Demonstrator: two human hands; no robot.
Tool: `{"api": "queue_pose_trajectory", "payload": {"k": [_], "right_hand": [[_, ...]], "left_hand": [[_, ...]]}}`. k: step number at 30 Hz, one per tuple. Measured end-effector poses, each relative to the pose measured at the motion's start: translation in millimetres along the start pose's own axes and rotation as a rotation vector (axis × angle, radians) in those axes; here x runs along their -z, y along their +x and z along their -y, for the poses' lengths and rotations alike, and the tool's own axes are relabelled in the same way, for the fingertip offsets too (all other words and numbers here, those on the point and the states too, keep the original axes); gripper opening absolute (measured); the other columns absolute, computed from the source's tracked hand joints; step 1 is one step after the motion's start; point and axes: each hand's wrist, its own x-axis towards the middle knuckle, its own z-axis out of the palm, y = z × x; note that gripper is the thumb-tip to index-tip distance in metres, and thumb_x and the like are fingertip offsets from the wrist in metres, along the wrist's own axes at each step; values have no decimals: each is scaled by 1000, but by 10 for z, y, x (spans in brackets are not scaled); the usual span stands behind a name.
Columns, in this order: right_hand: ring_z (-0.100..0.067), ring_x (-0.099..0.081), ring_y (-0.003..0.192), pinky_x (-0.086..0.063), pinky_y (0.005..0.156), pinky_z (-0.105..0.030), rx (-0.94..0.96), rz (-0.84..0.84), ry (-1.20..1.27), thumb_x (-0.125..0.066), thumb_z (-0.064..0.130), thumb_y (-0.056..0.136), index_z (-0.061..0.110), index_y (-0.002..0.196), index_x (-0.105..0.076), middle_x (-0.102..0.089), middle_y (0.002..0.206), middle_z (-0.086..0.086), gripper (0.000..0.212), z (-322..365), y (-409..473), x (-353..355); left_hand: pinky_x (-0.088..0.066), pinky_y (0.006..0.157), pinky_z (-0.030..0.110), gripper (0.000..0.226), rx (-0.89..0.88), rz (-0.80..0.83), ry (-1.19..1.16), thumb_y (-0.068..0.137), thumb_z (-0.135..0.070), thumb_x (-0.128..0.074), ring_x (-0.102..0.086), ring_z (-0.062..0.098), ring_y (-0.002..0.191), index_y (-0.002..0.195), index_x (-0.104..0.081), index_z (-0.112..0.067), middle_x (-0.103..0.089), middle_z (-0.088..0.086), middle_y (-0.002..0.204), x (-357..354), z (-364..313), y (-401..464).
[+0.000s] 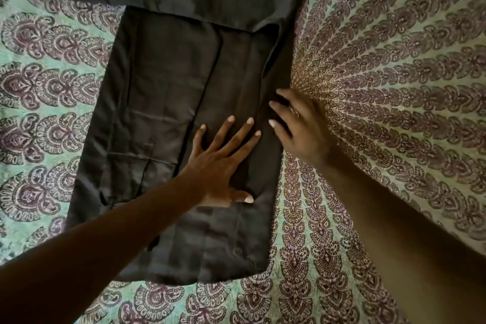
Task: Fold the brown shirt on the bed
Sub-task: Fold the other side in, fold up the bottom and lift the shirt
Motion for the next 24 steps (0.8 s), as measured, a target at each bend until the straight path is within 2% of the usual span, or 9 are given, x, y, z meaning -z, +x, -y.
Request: {"api": "queue_pose_trajectory", "payload": {"k": [3,6,10,14,17,19,21,24], "right_hand": [[-28,-48,143,-40,101,-49,-14,44,-9,-57,40,102,16,140,-62,-49,156,-10,45,21,-72,-27],[-23,-36,150,-32,100,-47,-54,137,-80,-44,52,104,26,151,-48,-35,165,-5,54,-117,244,-90],[-25,-30,153,-32,108,-59,-134,200,-88,-38,54,104,23,152,-44,-30,166,-6,57,-264,697,-112],[-29,-32,151,-28,109,-54,-208,217,-67,-44,48,103,18,146,-52,-35,163,-9,53,-169,830,-25],[-32,-51,136,-38,103,-53,-194,68,-20,-56,41,99,14,133,-64,-53,148,-11,44,40,772,35],[-29,-62,120,-45,94,-53,-125,-39,5,-62,35,97,13,121,-70,-62,135,-9,34,190,794,30],[-29,-66,110,-50,87,-53,-69,-87,73,-64,28,96,13,113,-72,-64,128,-9,25,328,945,14],[-23,-64,111,-45,88,-45,-99,-55,120,-63,26,95,17,112,-72,-63,127,-4,21,512,1317,-38]], "left_hand": [[6,119,68,133,0,8,-13,65,-93,-56,28,23,154,156,26,-41,34,-13,165,-2,1,9],[6,120,68,133,6,-2,-27,65,-93,-56,30,21,154,156,26,-41,35,-14,164,-24,17,10],[7,119,68,132,-4,-16,-41,65,-93,-57,30,21,154,157,22,-41,33,-15,165,-8,20,-15],[6,119,69,133,-9,-3,-53,63,-92,-58,30,21,154,158,20,-40,32,-14,165,51,16,-4],[4,122,65,127,-45,11,-110,68,-90,-56,27,19,155,159,18,-39,30,-15,166,144,62,-2],[-5,126,54,119,-81,-44,-209,76,-84,-56,15,14,158,161,13,-37,22,-16,169,274,200,6],[-14,127,44,106,-107,-145,-307,84,-75,-55,-2,14,159,164,1,-33,9,-12,172,422,438,43],[-40,116,48,80,-3,-360,-410,89,-52,-60,-39,24,148,157,-36,-19,-33,3,165,662,940,158]]}}
